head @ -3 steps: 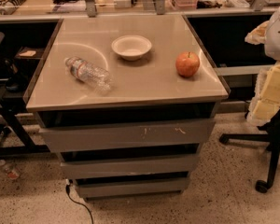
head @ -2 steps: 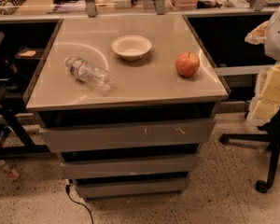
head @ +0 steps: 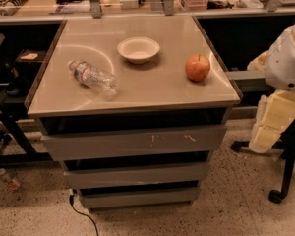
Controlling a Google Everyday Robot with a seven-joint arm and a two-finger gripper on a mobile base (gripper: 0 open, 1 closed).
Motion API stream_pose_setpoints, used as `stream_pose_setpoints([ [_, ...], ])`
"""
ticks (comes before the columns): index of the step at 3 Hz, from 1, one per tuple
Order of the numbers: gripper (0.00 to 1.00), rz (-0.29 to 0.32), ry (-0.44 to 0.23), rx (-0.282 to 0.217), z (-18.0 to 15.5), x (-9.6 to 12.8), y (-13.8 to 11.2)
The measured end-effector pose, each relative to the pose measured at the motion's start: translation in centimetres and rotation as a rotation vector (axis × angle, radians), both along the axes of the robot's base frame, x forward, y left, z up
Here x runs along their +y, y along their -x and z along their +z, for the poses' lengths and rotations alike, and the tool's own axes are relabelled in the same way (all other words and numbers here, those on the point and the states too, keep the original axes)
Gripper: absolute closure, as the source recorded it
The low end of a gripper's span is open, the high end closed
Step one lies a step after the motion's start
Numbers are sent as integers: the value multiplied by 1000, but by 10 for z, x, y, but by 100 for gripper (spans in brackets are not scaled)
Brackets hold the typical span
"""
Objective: Open middle drawer
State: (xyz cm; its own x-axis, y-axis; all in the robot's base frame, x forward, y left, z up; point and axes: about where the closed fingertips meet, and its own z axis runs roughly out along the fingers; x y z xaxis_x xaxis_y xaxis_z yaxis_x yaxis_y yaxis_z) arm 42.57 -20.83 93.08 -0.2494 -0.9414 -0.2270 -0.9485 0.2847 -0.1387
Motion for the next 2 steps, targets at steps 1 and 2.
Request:
stream_pose_setpoints([
  [1,0,1,-23,91,-43,8,10],
  [2,0,2,-22,104,-49,9,13],
])
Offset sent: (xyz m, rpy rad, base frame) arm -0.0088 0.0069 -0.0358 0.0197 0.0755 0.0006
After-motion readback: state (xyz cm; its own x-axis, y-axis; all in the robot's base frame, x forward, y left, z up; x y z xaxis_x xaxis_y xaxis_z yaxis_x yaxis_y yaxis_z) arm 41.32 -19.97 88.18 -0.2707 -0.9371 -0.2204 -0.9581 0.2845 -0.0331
